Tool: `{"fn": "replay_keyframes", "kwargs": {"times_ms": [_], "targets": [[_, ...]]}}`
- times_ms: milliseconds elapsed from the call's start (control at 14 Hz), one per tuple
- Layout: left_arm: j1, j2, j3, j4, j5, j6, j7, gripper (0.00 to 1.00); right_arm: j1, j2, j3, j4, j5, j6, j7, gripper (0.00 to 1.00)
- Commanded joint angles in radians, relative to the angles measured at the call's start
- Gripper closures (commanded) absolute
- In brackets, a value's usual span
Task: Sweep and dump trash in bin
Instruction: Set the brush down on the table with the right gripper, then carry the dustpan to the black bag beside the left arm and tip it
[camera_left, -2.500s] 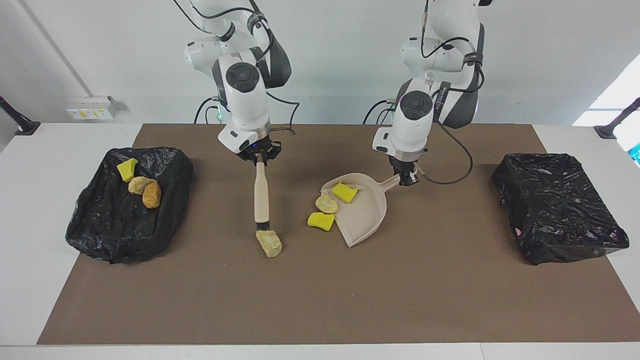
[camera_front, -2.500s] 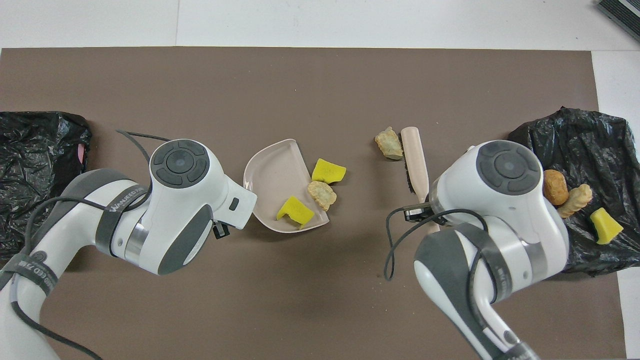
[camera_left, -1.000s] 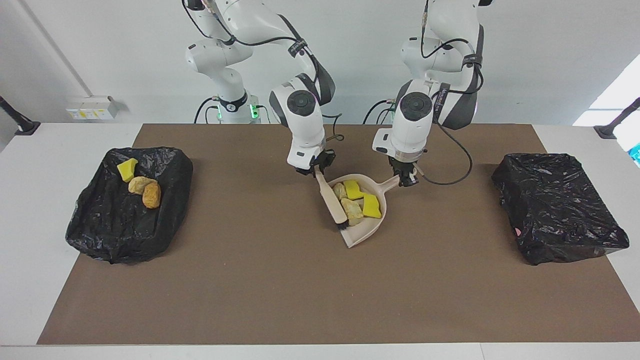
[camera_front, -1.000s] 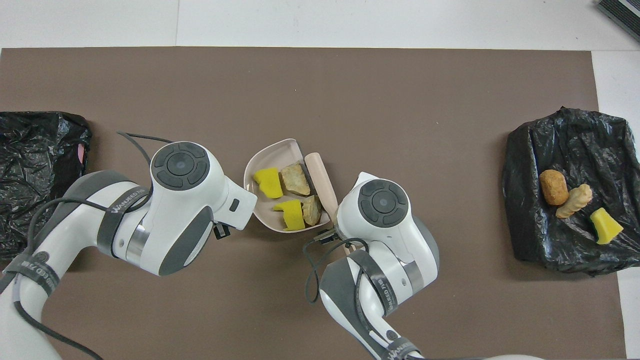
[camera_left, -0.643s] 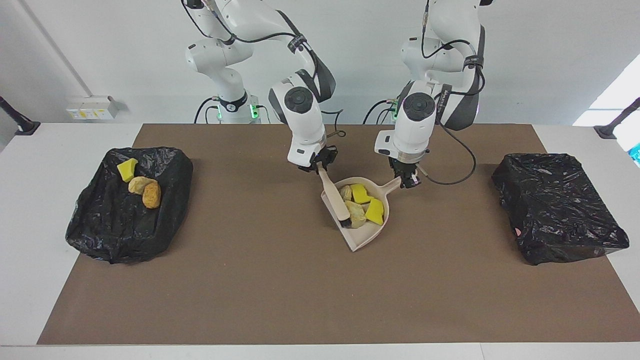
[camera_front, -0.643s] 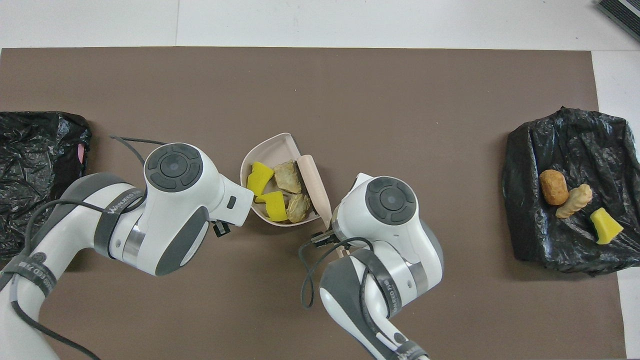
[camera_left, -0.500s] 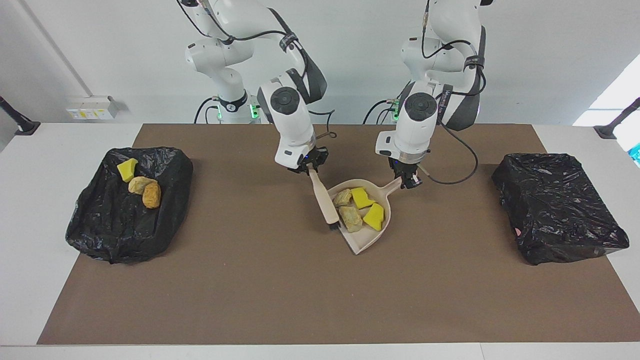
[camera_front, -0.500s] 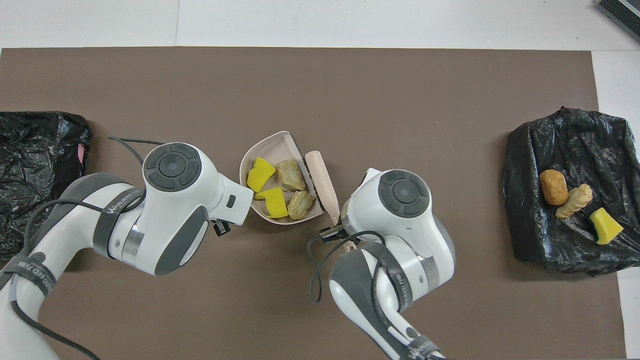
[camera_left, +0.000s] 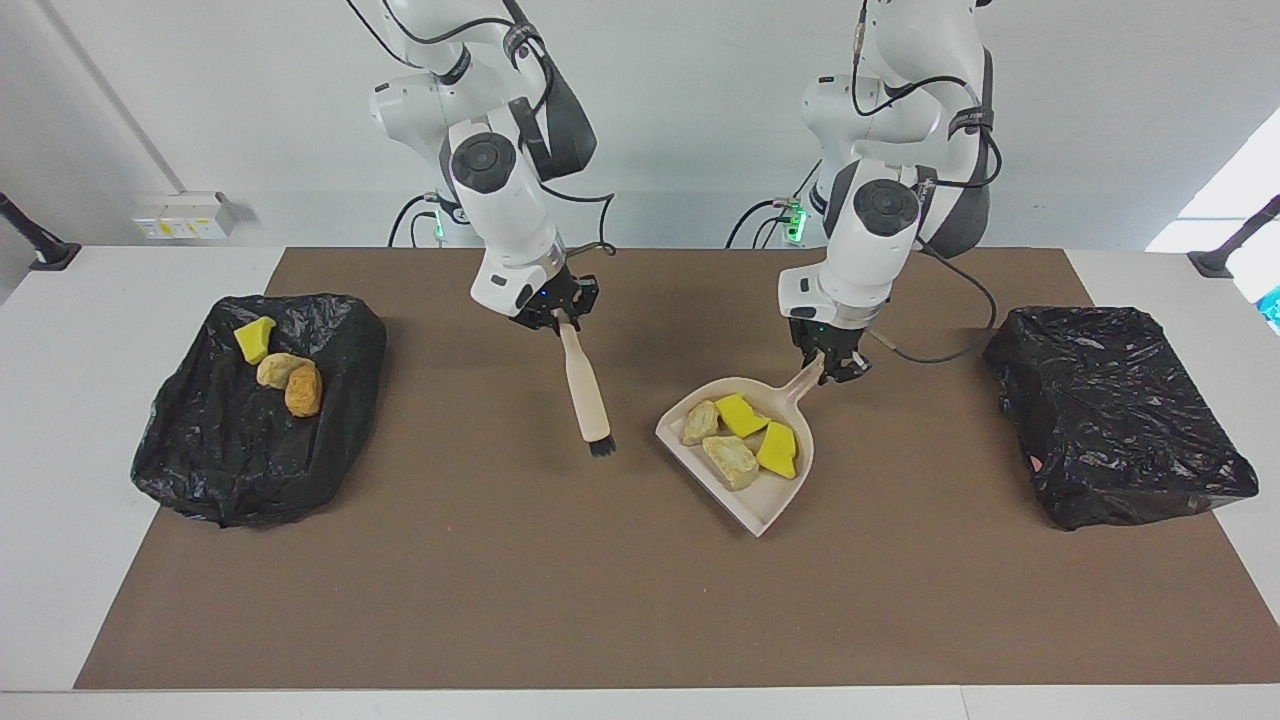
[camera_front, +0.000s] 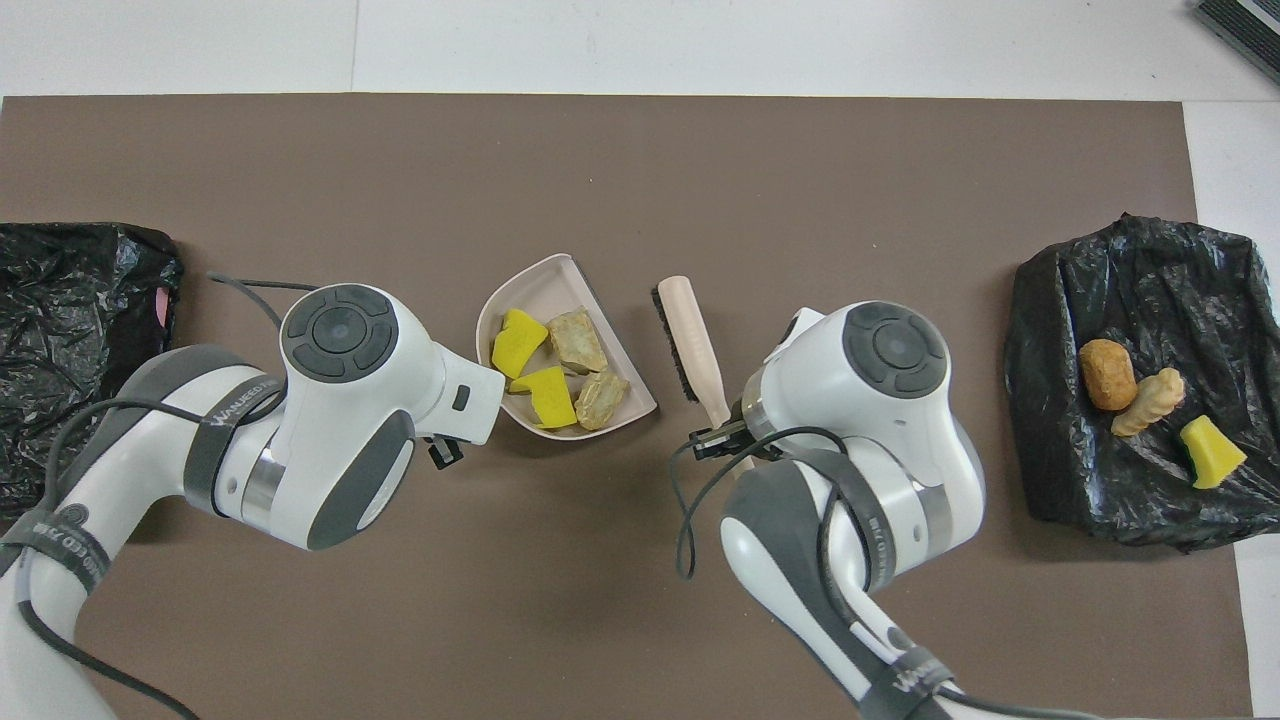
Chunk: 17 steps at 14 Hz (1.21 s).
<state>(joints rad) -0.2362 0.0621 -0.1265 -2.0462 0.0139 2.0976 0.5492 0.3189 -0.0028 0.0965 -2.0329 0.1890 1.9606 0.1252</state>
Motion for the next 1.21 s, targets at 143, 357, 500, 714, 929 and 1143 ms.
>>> {"fn": "replay_keyframes", "kwargs": {"times_ms": [143, 357, 500, 714, 929, 1143], "targets": [[0.11, -0.108, -0.004, 0.007, -0.02, -0.019, 0.003, 1.0, 0.123, -0.104, 0.011, -0.102, -0.045, 0.01, 0.241, 1.0], [0.182, -0.137, -0.004, 0.061, -0.018, -0.138, 0.021, 1.0, 0.242, -0.123, 0.014, -0.162, -0.045, 0.064, 0.391, 1.0], [0.268, -0.159, -0.004, 0.098, -0.018, -0.227, 0.11, 1.0, 0.342, -0.106, 0.012, -0.185, -0.045, 0.139, 0.49, 1.0], [0.374, -0.176, 0.001, 0.119, -0.046, -0.298, 0.247, 1.0, 0.442, -0.066, 0.012, -0.187, -0.046, 0.202, 0.609, 1.0], [0.469, -0.182, 0.016, 0.145, -0.063, -0.384, 0.258, 1.0, 0.543, 0.015, 0.012, -0.176, -0.112, 0.225, 0.77, 1.0], [0.543, -0.188, 0.068, 0.188, -0.061, -0.448, 0.259, 1.0, 0.598, 0.087, 0.012, -0.171, -0.138, 0.314, 0.896, 1.0]]}}
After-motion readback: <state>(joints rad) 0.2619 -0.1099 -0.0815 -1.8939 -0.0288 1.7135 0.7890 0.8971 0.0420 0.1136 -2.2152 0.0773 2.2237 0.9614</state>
